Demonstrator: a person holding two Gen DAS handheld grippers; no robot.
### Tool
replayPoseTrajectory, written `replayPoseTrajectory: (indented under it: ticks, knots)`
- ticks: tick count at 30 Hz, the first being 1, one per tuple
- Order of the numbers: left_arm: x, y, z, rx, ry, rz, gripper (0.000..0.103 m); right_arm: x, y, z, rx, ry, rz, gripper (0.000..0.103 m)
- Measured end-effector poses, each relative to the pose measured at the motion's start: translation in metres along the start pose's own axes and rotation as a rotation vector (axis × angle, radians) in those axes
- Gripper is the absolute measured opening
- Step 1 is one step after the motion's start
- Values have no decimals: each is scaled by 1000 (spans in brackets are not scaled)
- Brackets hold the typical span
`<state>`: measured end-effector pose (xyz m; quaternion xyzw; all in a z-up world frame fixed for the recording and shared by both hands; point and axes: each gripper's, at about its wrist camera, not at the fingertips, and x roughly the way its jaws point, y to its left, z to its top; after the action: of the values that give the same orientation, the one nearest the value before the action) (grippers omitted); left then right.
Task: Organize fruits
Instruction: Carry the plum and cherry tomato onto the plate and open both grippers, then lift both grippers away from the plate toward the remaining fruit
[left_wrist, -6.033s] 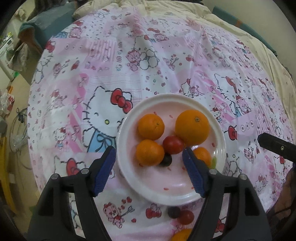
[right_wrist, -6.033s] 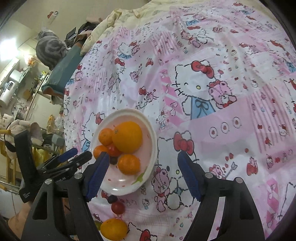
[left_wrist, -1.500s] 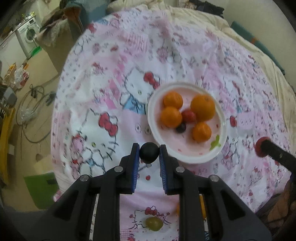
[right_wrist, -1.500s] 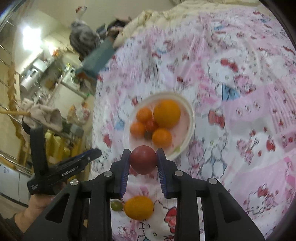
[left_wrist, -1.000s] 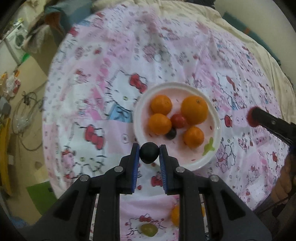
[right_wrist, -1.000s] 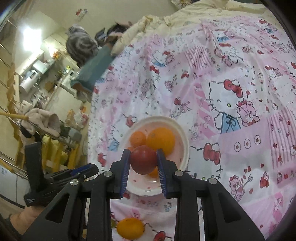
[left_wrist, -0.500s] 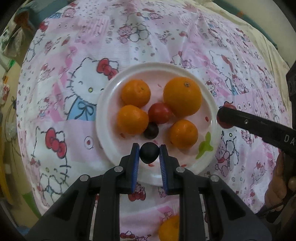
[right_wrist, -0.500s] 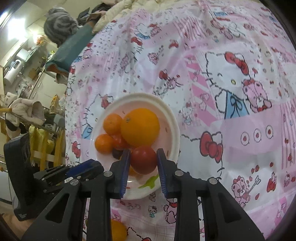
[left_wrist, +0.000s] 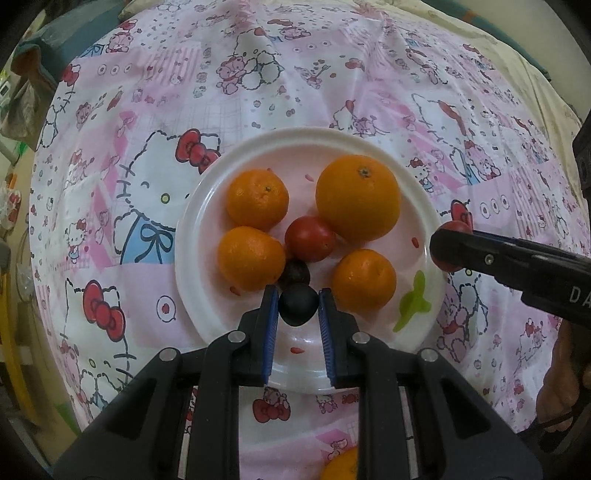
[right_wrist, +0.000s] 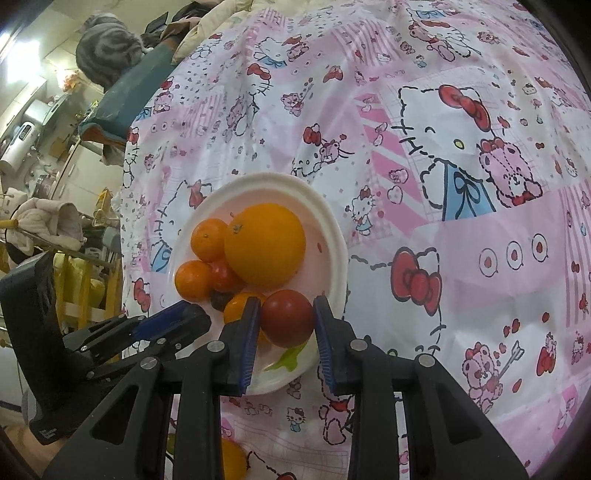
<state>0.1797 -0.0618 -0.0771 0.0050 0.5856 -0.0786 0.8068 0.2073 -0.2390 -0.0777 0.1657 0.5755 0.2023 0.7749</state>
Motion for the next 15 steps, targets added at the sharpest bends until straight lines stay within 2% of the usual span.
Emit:
replayPoseTrajectory:
  ticks: [10,12,14,15]
  knots:
    - [0,2,4,-21,-8,2,19,0,1,2,3,-9,1,33]
    - [-1,1,4,-20,-13,-4,24,-1,-1,3,23,-14,-1,42]
    - [-2,1,3,-21,-16,-17,47,-6,-1,4,29,-31,26,66]
    - [-3,2,2,-22,-23,-7,51,-8,1,4,23,-41,27,68]
